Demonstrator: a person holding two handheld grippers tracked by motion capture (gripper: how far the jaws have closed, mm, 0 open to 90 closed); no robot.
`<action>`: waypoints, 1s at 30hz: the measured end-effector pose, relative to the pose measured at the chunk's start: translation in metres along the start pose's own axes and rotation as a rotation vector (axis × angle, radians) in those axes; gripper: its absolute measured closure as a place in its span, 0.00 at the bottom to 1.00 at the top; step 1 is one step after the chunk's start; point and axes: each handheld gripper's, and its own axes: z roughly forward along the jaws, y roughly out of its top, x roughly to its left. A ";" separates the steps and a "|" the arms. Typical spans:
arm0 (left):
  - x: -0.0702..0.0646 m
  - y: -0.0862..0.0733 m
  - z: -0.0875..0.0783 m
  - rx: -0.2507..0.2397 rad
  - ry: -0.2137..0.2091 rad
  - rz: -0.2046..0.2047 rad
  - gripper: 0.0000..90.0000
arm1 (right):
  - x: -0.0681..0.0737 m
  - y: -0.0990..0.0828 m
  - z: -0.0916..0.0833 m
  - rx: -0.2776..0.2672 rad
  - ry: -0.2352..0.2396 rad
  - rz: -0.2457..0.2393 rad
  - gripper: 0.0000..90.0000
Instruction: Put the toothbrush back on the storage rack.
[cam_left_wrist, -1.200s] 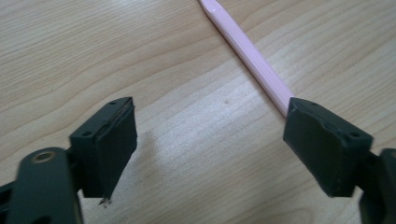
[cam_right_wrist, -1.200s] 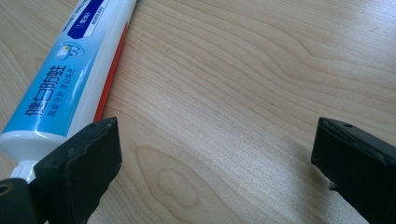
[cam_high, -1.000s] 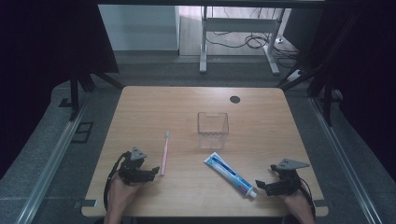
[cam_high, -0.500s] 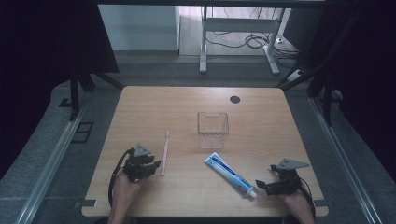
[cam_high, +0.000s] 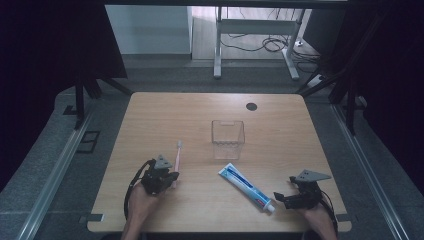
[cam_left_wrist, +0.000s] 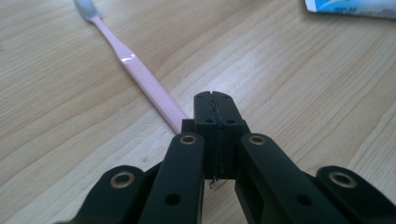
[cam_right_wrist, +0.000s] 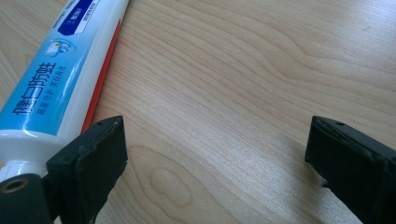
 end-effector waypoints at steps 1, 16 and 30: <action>-0.001 0.000 0.002 0.005 -0.004 0.003 1.00 | 0.000 0.000 0.000 0.000 0.001 -0.001 0.06; -0.003 -0.002 0.012 0.060 0.011 0.013 0.99 | 0.000 0.000 0.000 0.002 0.005 -0.003 0.08; 0.013 -0.009 0.006 0.085 0.026 -0.021 0.99 | -0.001 -0.001 0.000 0.003 0.008 -0.001 0.09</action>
